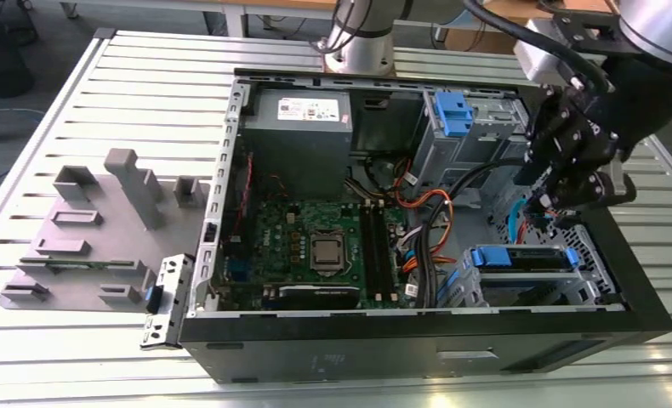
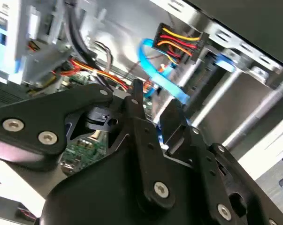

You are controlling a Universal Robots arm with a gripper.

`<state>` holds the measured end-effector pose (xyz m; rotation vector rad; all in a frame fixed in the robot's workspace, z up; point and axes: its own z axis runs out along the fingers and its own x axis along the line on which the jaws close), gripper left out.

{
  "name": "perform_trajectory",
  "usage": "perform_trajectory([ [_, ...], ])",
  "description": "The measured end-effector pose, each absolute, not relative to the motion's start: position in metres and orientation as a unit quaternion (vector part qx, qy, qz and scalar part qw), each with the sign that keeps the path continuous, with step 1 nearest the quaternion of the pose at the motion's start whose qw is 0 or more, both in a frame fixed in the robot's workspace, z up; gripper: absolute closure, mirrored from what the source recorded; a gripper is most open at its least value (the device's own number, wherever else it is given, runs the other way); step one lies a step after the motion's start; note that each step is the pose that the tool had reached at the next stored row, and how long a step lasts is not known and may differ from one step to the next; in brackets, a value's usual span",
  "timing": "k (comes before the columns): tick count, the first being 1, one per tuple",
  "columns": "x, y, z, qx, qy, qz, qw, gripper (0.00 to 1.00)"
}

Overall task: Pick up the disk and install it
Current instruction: 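Insert the first disk wire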

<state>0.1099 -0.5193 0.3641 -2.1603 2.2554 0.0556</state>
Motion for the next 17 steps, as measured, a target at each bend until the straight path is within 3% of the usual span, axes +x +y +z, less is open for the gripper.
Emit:
perform_trajectory([
  [3,0.1099,-0.5055,0.3640,-0.692,0.722,0.018,0.009,0.58],
  [17,0.1099,-0.5053,0.3651,-0.692,0.722,0.018,0.009,0.58],
])
